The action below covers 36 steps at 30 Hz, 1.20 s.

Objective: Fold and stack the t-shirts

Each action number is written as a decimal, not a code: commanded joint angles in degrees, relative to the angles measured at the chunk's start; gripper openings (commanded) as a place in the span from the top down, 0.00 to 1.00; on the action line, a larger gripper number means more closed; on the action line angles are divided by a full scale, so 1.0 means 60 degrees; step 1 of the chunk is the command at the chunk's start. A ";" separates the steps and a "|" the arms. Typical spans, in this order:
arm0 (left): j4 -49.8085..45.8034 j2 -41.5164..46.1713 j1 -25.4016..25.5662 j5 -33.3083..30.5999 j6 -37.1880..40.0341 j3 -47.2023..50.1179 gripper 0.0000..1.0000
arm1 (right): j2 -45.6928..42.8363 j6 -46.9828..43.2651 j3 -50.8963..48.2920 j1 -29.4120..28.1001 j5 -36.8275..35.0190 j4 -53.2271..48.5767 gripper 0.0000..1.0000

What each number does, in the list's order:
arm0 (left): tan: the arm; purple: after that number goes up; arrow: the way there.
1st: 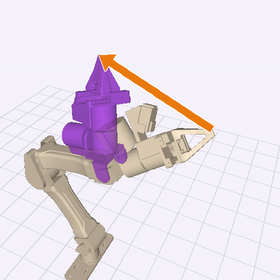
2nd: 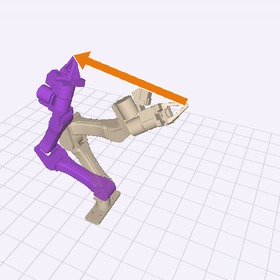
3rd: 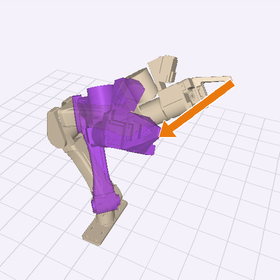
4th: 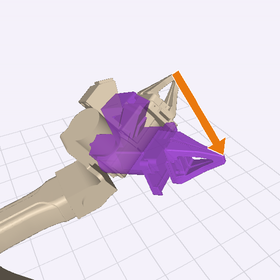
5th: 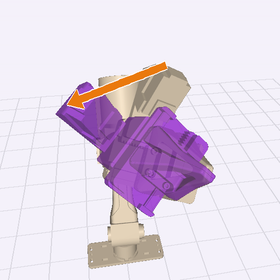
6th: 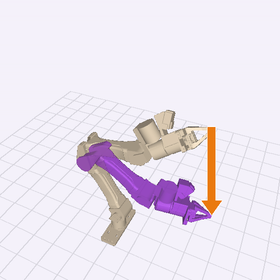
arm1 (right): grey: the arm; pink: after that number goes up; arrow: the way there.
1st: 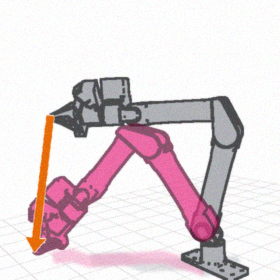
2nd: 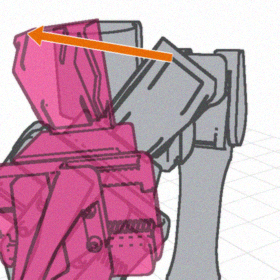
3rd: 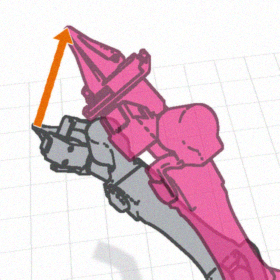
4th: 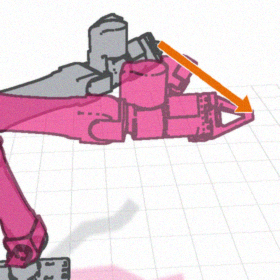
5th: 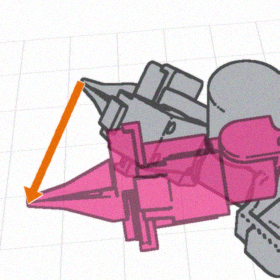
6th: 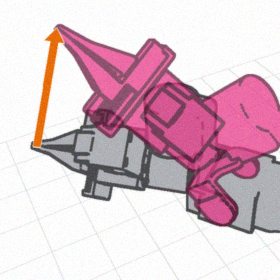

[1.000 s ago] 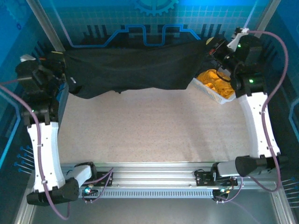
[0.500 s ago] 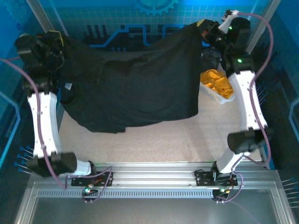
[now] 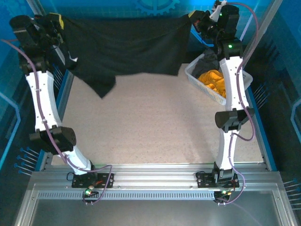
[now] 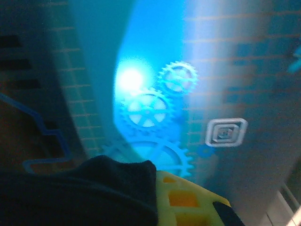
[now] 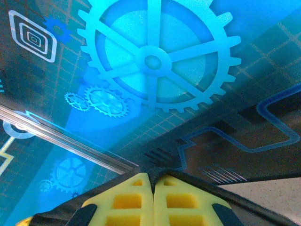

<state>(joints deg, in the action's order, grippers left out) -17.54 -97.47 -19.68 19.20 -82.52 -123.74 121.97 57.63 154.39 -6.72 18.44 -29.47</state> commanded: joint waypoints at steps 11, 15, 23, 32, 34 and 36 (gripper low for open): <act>-0.3713 0.5162 0.0496 -0.1663 0.1376 0.8925 0.98 | -0.6158 -0.0634 -1.1445 0.0155 -0.2285 -0.1084 1.00; -0.3661 0.4885 0.0564 -0.1583 0.2607 1.1287 0.51 | -0.5373 -0.1364 -1.3365 0.0493 -0.1820 -0.1543 0.60; -0.4971 0.6011 0.1831 -0.2202 0.4235 1.3186 0.40 | -0.5656 -0.2359 -1.4561 0.0208 -0.2157 -0.1987 0.41; -0.7003 0.9439 0.2576 -0.1898 0.3134 1.5711 0.44 | -0.6555 -0.2368 -1.6187 -0.0482 -0.2038 -0.1640 0.47; -0.6672 0.9504 0.2592 -0.1554 0.3002 1.6044 0.44 | -0.6503 -0.2476 -1.6404 -0.0492 -0.1836 -0.1362 0.47; -0.6241 0.9170 0.2684 -0.1264 0.2838 1.6279 0.43 | -0.6335 -0.2571 -1.6444 -0.0494 -0.1740 -0.1250 0.47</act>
<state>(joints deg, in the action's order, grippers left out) -55.61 -40.97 -4.40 8.49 -63.33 -27.81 83.59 43.81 56.38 -9.10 6.66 -38.76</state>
